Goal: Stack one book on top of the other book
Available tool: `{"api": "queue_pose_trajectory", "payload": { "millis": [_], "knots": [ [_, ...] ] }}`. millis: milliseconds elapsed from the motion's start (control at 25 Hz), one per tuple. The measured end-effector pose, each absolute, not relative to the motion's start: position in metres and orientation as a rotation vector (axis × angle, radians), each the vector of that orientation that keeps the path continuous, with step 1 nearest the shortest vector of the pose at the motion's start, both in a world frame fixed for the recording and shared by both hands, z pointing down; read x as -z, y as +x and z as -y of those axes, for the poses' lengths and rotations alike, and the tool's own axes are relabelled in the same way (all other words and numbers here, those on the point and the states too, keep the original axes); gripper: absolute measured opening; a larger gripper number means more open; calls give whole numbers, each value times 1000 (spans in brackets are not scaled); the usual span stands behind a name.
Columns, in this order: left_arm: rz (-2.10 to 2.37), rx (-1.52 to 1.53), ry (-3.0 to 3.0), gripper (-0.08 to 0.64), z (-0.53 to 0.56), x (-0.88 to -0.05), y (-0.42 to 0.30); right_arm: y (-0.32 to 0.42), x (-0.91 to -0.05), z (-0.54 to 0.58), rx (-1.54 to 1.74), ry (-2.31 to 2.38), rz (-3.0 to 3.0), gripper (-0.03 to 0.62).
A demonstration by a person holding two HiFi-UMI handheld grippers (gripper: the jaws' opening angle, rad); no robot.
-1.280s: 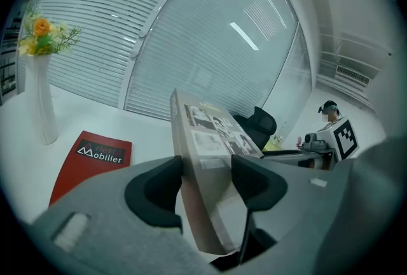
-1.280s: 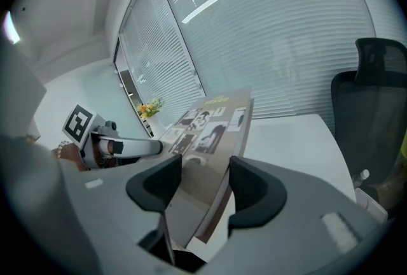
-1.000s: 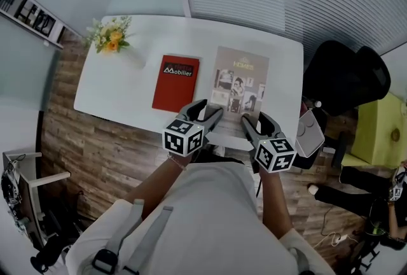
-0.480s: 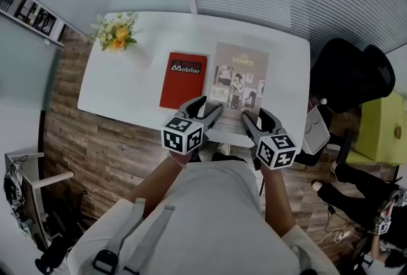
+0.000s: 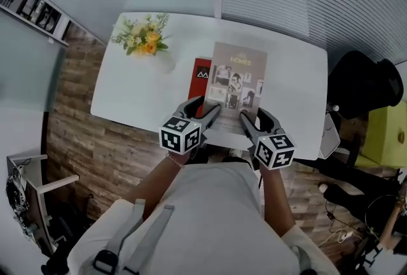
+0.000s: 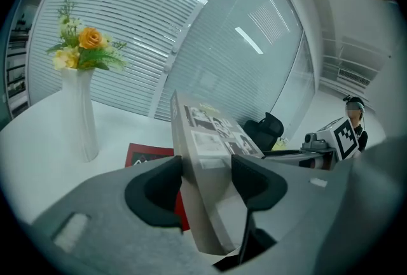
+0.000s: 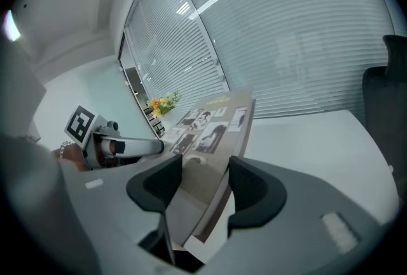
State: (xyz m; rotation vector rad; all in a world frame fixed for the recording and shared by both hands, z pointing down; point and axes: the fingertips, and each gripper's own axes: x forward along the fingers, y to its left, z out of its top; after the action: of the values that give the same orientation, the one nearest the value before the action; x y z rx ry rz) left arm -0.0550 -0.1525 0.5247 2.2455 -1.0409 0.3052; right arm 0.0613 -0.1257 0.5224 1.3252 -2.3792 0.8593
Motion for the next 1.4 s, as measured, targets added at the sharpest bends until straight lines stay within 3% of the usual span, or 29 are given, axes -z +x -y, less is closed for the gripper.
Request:
{"api": "queue_pose_trajectory", "payload": {
  "millis": [480, 1400],
  "knots": [
    [1014, -289, 2248, 255, 175, -532, -131, -15, -527, 148, -835, 1331, 2362, 226],
    [1002, -342, 2137, 255, 187, -603, -128, -12, -596, 165, -936, 1250, 2288, 225]
  ]
}}
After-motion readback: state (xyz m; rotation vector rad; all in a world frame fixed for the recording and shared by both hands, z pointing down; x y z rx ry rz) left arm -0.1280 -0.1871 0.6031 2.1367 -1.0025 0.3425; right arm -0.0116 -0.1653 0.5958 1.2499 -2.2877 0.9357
